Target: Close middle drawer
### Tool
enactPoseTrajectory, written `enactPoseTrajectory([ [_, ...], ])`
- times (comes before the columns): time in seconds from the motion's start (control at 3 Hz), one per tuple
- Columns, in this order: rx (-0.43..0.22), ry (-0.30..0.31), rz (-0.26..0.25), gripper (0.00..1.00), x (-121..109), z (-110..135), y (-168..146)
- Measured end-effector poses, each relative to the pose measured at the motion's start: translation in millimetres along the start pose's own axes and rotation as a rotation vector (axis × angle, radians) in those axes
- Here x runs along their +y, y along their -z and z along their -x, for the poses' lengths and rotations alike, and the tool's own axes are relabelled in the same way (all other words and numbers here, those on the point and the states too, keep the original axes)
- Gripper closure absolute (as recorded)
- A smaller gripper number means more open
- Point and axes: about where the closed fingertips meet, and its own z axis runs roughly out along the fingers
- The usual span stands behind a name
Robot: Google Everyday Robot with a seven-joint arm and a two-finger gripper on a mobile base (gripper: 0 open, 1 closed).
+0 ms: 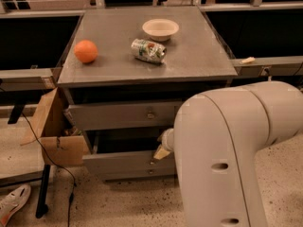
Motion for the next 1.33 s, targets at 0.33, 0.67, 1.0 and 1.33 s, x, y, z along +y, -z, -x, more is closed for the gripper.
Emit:
enactPoseTrajectory([
  [0.33,0.001,0.0,-0.003,1.0,2,-2,2],
  [0.67,0.021,-0.009,-0.006,0.82,2,-14,13],
  [1.0,0.021,-0.015,0.0,0.51,7,-16,20],
  [1.33,0.021,-0.017,0.001,0.28,9,-18,26],
])
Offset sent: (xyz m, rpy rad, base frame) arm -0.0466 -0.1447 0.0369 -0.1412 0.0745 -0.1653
